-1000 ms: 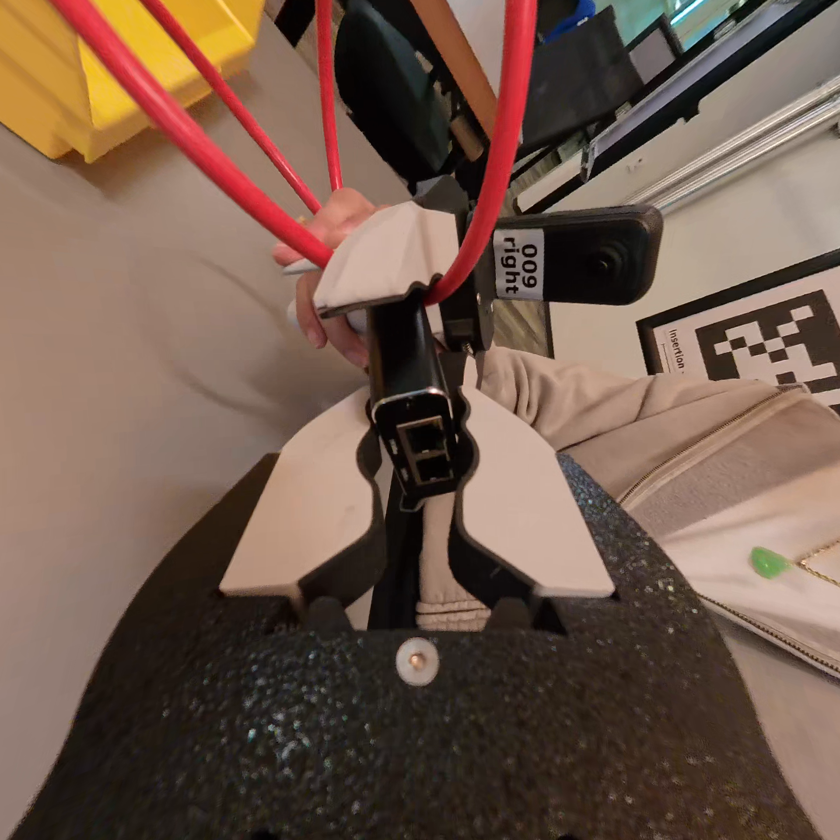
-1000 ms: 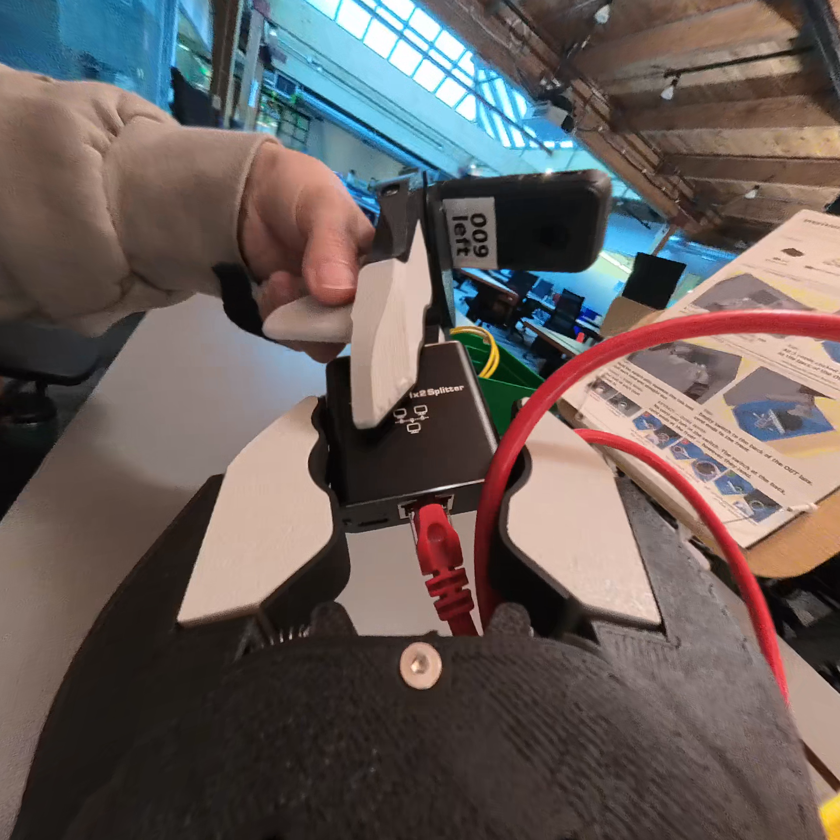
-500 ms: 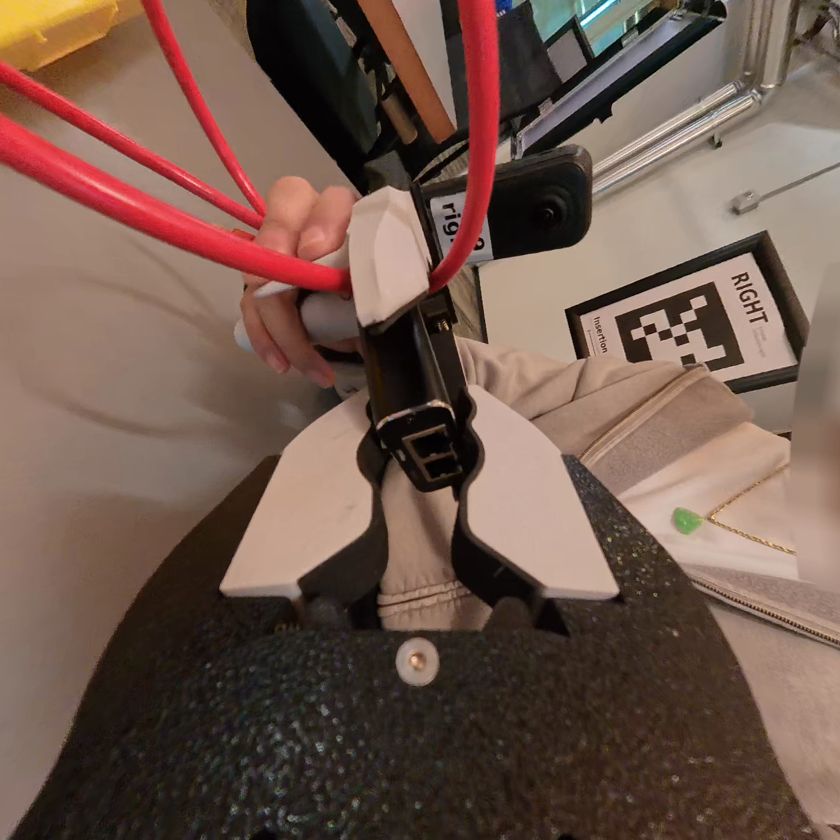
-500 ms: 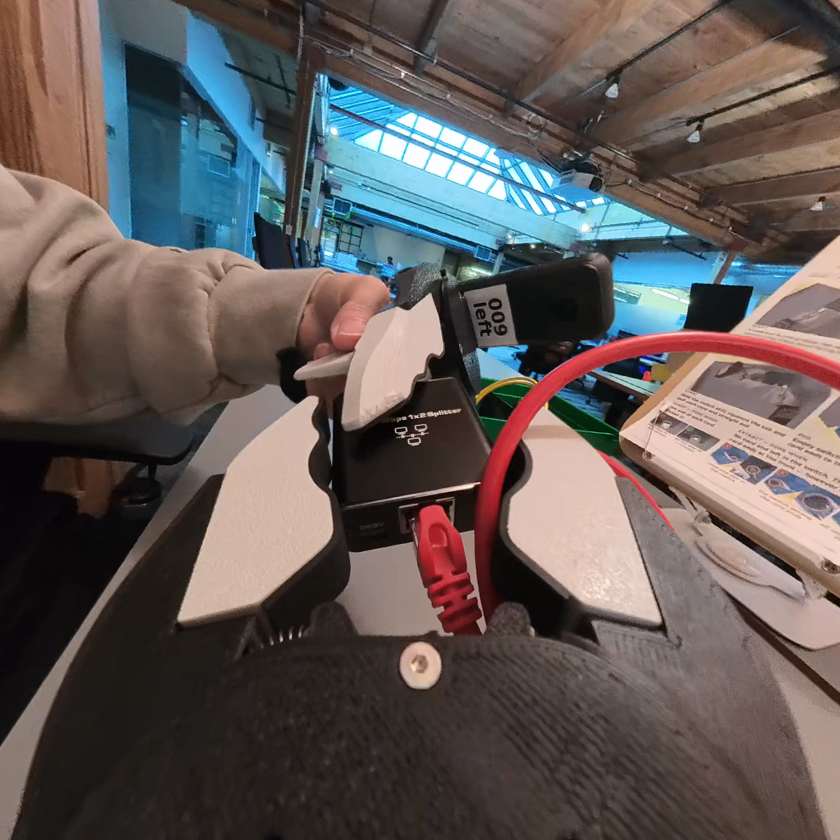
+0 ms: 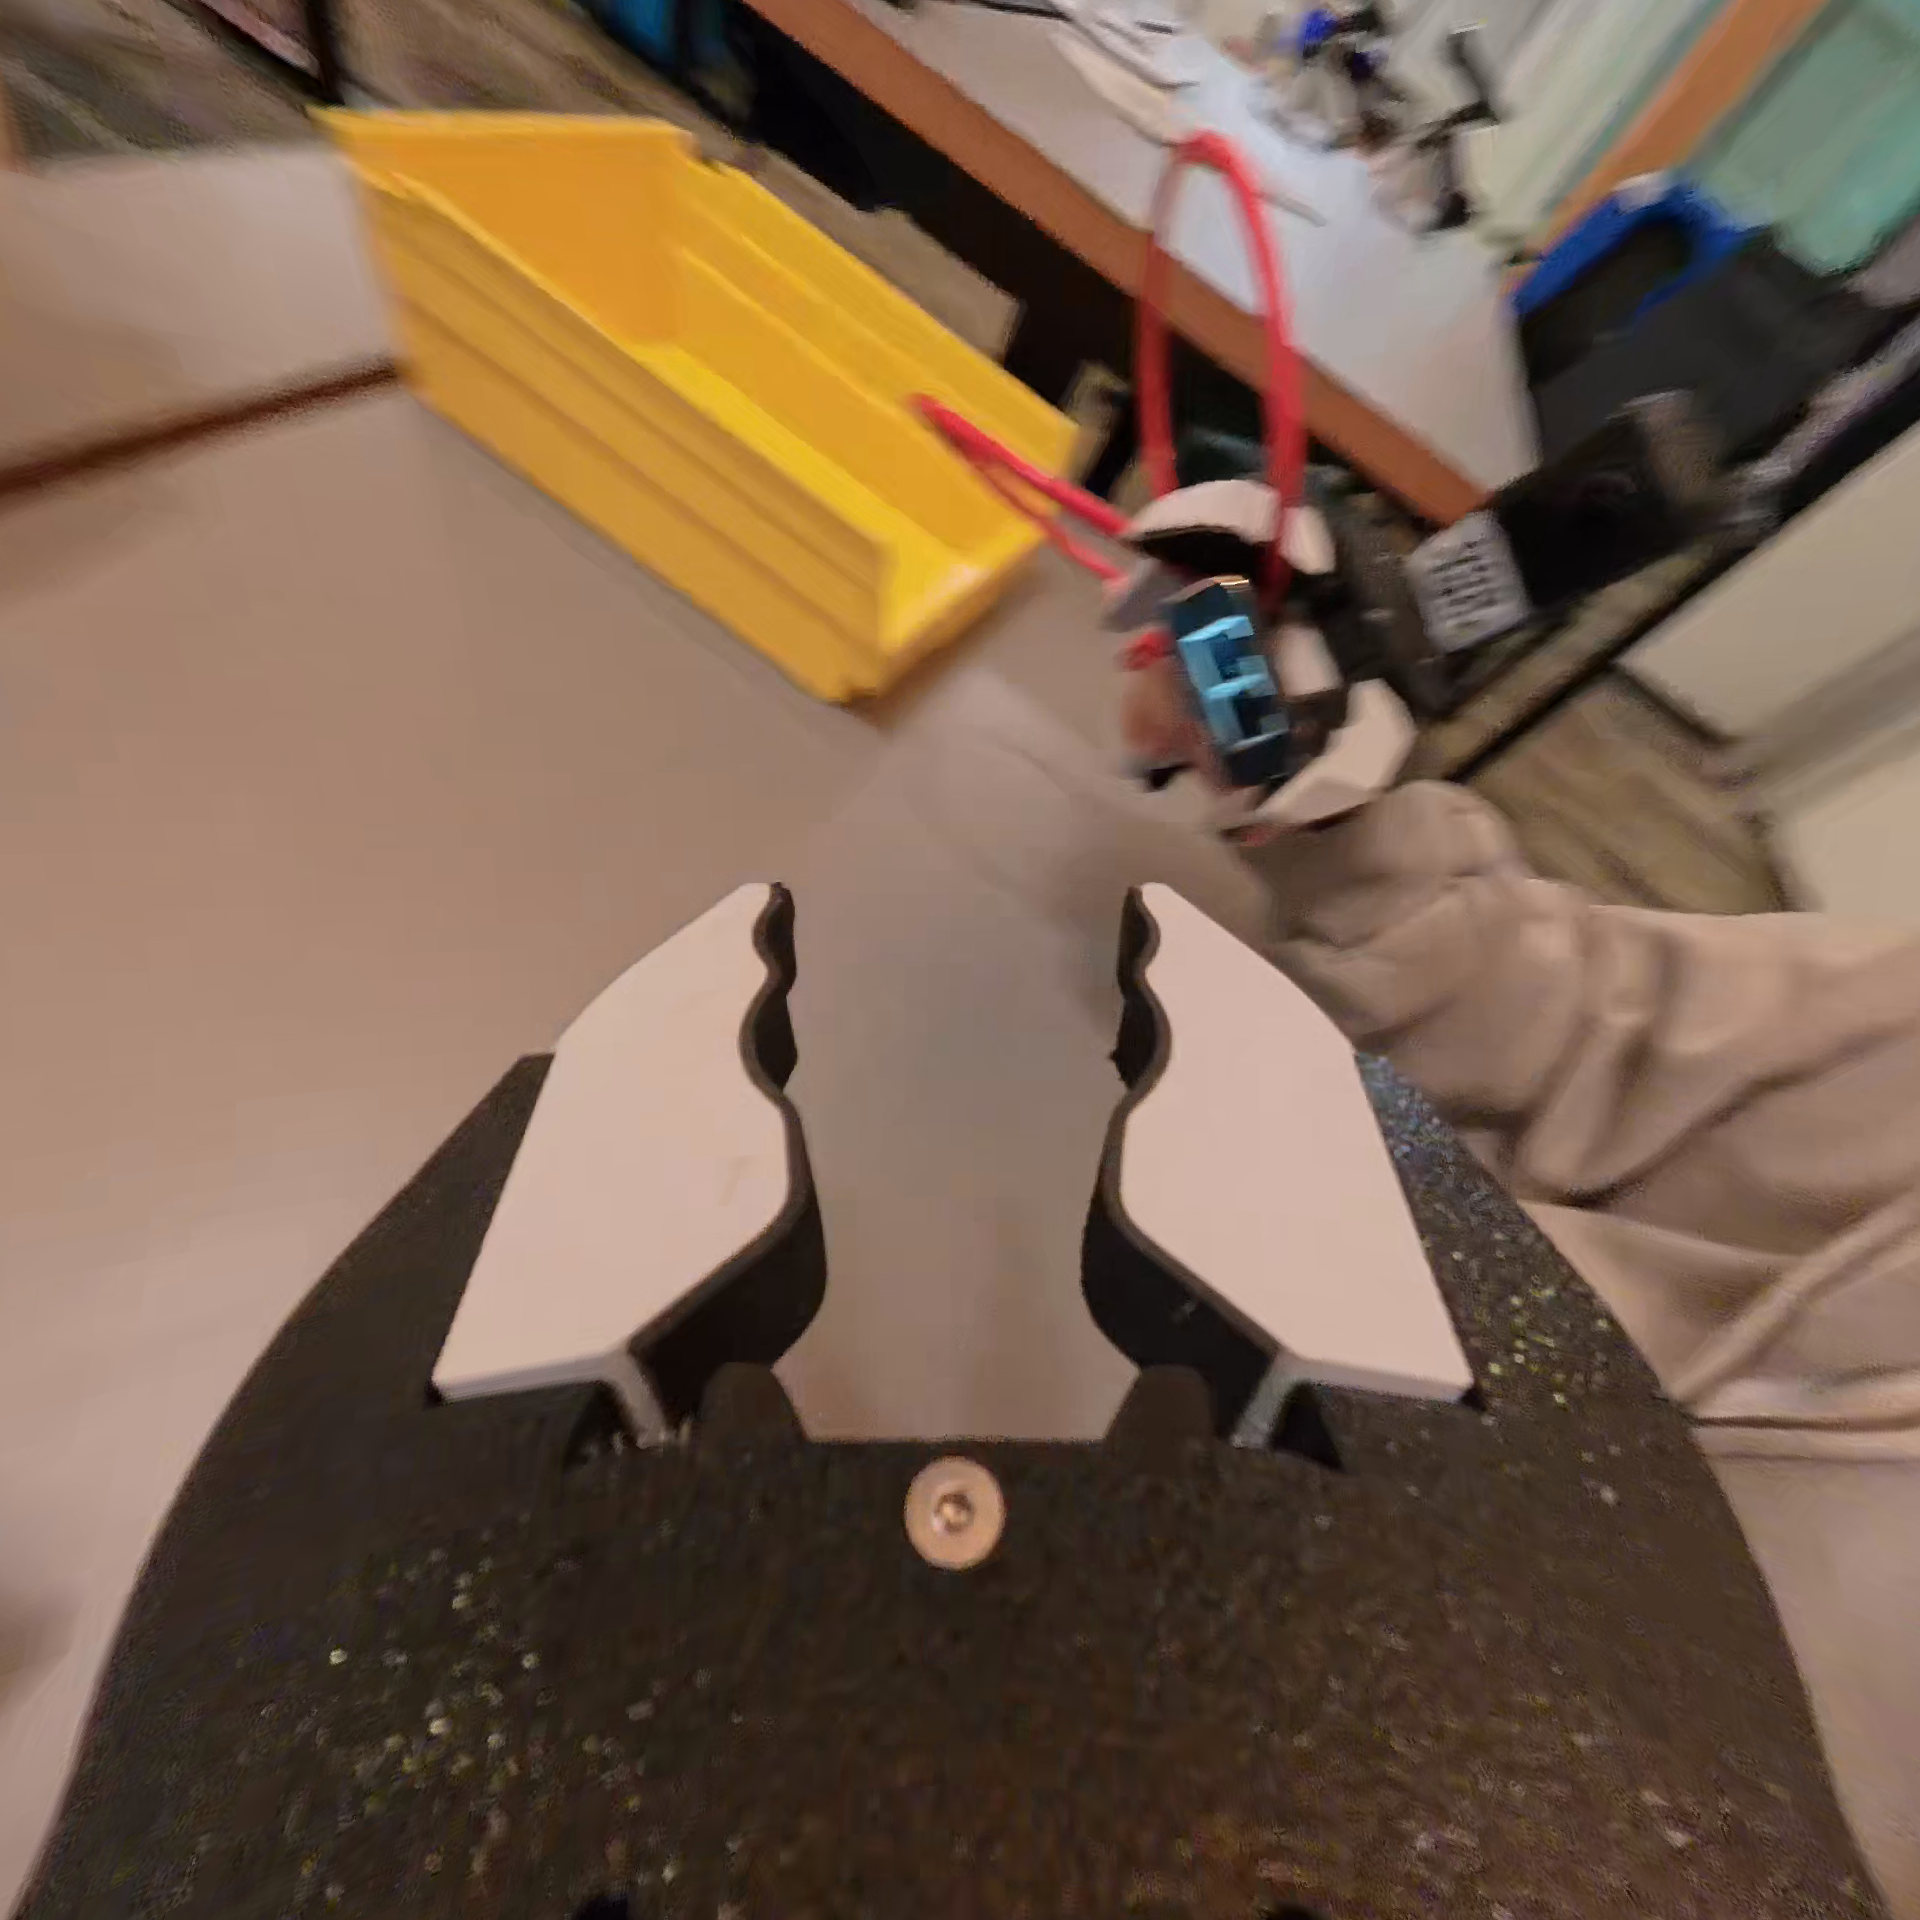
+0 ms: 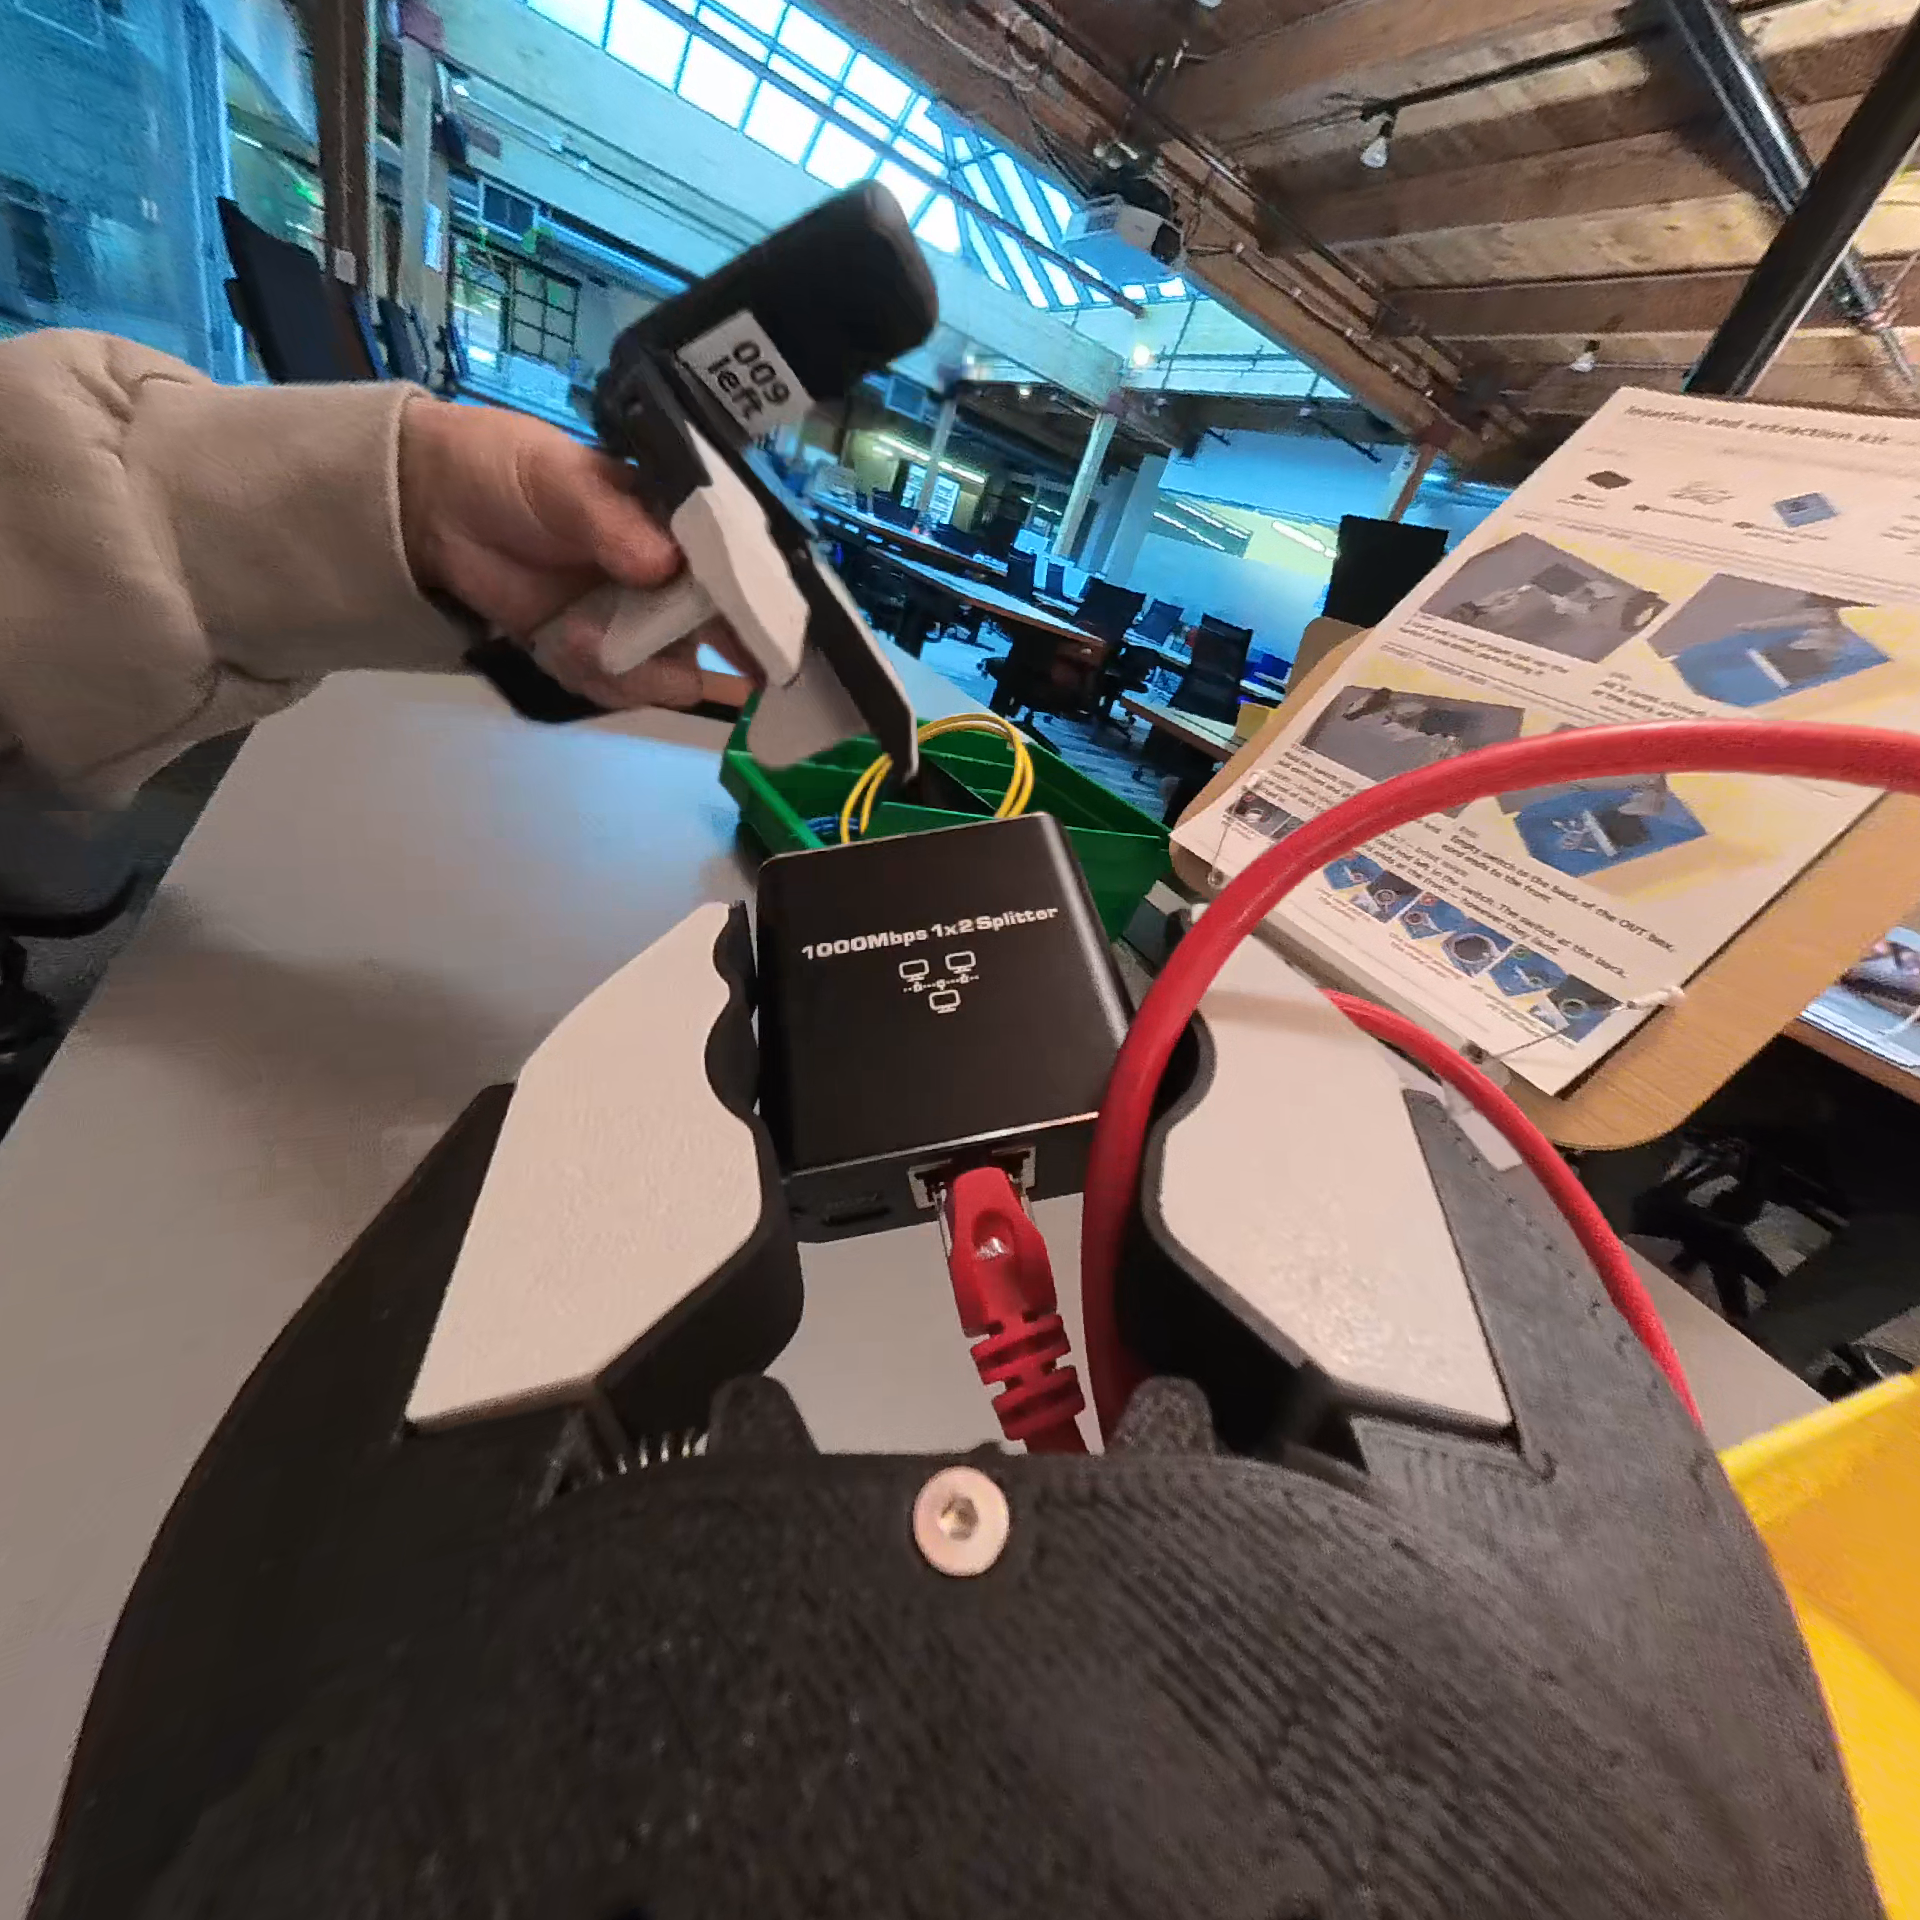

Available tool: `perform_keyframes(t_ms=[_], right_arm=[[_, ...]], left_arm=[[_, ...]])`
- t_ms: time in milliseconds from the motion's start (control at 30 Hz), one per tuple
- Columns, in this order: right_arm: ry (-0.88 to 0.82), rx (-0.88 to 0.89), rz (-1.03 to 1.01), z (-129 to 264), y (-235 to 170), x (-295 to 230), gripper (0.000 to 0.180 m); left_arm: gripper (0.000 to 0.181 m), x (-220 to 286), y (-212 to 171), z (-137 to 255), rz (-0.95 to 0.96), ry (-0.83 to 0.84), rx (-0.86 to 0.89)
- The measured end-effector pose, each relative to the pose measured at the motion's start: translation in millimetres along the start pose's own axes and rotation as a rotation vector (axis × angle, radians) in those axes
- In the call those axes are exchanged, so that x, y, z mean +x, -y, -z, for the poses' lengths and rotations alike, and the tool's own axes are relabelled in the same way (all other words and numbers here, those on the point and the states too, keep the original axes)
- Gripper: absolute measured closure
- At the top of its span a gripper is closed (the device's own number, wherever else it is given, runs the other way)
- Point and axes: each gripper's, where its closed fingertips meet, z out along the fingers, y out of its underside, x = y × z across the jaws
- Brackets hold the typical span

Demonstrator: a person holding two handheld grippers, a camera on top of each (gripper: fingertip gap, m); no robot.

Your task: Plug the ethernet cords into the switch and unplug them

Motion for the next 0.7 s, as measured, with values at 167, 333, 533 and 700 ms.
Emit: perform_keyframes(t_ms=[167,333,533,700], right_arm=[[0.060,-0.019,0.003,0,1,-7,0.103],[0.084,-0.032,0.002,-6,1,-14,0.103],[0.094,-0.005,-0.038,-8,-3,-10,0.103],[0.080,-0.010,-0.054,-5,-8,-1,0.103]], left_arm=[[0.135,-113,-6,106,-0.342,0.529,-0.107],[0.122,-200,-37,163,-0.879,0.749,-0.528],[0.119,-238,-34,148,-1.663,0.654,-0.845],[0.124,-270,-51,144,-1.954,0.383,-1.069]])
